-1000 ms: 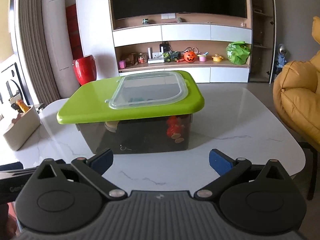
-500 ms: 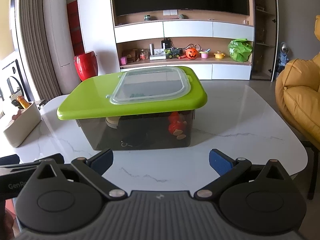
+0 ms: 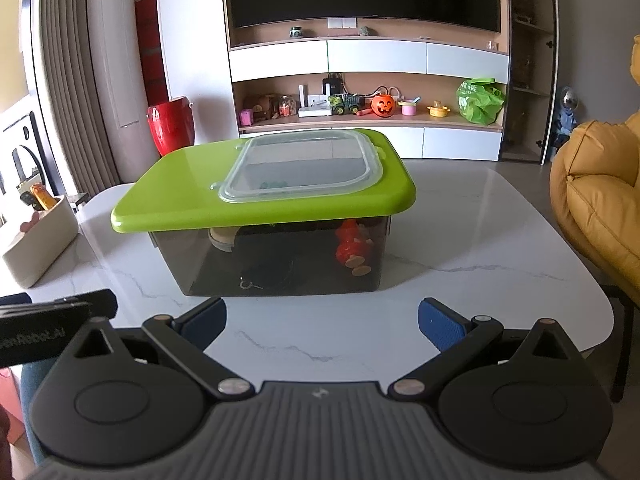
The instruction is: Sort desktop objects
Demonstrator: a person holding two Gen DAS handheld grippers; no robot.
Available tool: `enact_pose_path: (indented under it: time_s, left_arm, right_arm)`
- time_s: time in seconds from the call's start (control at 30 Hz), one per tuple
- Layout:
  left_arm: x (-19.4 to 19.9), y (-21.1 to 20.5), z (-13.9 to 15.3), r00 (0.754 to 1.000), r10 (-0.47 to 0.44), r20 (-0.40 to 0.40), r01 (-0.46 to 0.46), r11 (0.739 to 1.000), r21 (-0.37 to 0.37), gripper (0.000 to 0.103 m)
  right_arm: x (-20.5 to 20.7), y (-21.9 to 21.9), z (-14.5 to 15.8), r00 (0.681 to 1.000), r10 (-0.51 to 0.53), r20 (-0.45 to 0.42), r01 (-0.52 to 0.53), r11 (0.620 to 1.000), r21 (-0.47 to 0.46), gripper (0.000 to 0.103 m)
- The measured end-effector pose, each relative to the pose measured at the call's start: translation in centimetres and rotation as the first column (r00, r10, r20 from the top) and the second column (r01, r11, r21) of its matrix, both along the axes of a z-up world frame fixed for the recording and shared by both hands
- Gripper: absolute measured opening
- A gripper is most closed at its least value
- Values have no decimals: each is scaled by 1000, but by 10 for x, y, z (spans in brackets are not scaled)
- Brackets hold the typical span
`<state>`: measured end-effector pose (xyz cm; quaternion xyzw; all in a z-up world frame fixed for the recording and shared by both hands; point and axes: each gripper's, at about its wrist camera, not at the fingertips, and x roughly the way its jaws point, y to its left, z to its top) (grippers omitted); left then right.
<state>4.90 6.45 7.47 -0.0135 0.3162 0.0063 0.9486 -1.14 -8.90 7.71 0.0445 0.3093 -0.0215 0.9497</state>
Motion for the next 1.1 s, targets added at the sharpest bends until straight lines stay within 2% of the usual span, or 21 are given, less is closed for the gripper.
enact_pose_path:
  time_s: [1.1]
  left_arm:
    - [6, 6, -18, 998, 6, -57, -6, 1000, 3, 103]
  right_arm:
    - [7, 12, -11, 999, 20, -33, -21, 999, -25, 103]
